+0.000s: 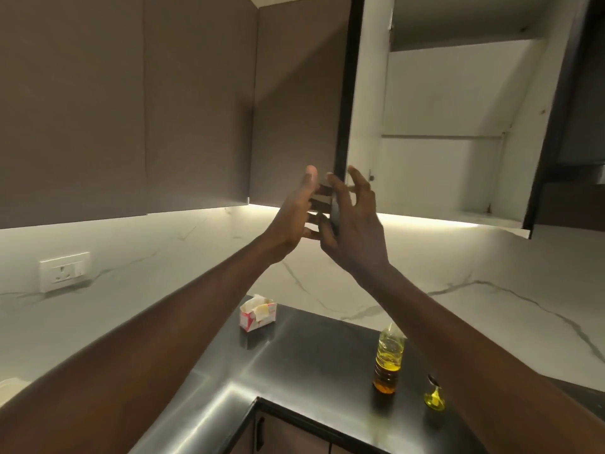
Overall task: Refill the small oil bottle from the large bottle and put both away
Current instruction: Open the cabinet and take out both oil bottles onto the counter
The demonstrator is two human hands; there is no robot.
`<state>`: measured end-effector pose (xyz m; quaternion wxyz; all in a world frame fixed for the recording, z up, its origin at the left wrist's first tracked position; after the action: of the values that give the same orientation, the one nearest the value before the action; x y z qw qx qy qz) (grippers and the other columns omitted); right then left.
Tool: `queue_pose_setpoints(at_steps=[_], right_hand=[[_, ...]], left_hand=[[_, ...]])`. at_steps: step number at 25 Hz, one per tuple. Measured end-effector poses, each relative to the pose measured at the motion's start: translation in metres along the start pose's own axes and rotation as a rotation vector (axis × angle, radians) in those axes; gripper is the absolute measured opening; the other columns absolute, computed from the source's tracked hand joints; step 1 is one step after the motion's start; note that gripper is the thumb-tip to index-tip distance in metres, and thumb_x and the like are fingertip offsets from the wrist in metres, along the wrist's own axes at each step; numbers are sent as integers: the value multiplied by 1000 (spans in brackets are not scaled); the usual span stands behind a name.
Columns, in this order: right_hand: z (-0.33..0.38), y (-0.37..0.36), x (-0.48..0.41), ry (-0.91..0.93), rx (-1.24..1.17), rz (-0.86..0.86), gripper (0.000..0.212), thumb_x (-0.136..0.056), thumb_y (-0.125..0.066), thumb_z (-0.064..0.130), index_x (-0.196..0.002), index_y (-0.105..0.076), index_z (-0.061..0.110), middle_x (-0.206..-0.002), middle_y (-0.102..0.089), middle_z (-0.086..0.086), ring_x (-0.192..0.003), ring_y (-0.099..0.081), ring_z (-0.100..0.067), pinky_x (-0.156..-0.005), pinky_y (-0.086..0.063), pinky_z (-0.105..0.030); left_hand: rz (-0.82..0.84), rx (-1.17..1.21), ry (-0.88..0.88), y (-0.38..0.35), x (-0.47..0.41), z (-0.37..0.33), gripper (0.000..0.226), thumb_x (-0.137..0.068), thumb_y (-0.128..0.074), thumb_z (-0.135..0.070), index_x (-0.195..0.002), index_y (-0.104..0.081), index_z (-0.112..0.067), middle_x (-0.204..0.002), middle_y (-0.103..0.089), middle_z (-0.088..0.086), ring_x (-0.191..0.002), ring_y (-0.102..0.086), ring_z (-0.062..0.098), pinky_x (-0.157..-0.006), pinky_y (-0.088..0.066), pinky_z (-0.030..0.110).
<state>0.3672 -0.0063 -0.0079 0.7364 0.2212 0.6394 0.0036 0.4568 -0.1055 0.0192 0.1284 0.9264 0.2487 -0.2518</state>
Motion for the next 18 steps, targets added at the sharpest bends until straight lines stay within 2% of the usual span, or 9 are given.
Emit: queue_pose_setpoints(at_steps=[2,4,7,9,13,15,18], right_hand=[[-15,17,11,7,4,-41,86,-82,-83,26,-156,-39,20,-167,-27,-13,-140,-49,-36,-93,-59,-44],[-44,38,20,-30,61,-73,90,-82,-84,21,-158,-36,18,-166,-26,-14,-134,-55,-35,-90,-61,-40],[-92,77,34,-76,162,-126,89,-84,-83,19,-159,-36,16,-161,-33,-19,-119,-64,-33,-85,-63,-39],[-120,95,42,-125,250,-132,88,-85,-82,21,-159,-36,14,-158,-36,-22,-120,-62,-36,-88,-62,-42],[-191,120,53,-227,404,-87,86,-89,-79,36,-162,-34,23,-162,-29,-24,-135,-51,-43,-99,-58,-53],[-230,127,57,-281,476,-55,88,-90,-77,41,-163,-29,28,-167,-21,-23,-139,-47,-47,-100,-57,-54],[-291,131,57,-318,575,-29,91,-90,-75,47,-164,-24,33,-172,-3,-21,-150,-32,-47,-108,-48,-54]], left_hand=[[44,-22,-95,-19,-1,-5,51,-104,-28,-64,-104,-68,-34,-93,-76,-19,-90,-74,1,-60,-57,15],[90,-103,-227,-51,-12,-1,45,-105,-36,-57,-109,-71,-29,-102,-77,-11,-94,-75,9,-71,-61,23],[93,-259,-466,-110,-32,12,27,-104,-58,-30,-124,-69,-16,-118,-74,-2,-106,-70,13,-91,-61,37],[94,-316,-557,-149,-45,20,31,-97,-67,-18,-128,-65,-14,-124,-70,0,-110,-68,15,-94,-60,41],[119,-381,-595,-228,-78,44,43,-91,-71,-28,-132,-61,-21,-133,-58,0,-114,-63,17,-95,-59,44],[123,-386,-591,-263,-100,60,46,-91,-72,-31,-134,-60,-23,-142,-52,-1,-123,-57,18,-100,-57,43],[140,-457,-602,-312,-134,91,51,-92,-71,-34,-140,-57,-22,-155,-40,0,-141,-43,20,-108,-50,44]])
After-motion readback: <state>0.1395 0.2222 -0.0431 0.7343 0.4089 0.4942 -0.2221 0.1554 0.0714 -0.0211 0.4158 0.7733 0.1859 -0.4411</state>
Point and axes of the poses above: each hand's wrist, its own x-axis away from the middle knuckle, its own y-axis out of the back of the hand, z = x × y, the point moved 1 cm from there along -x, towards the middle knuckle
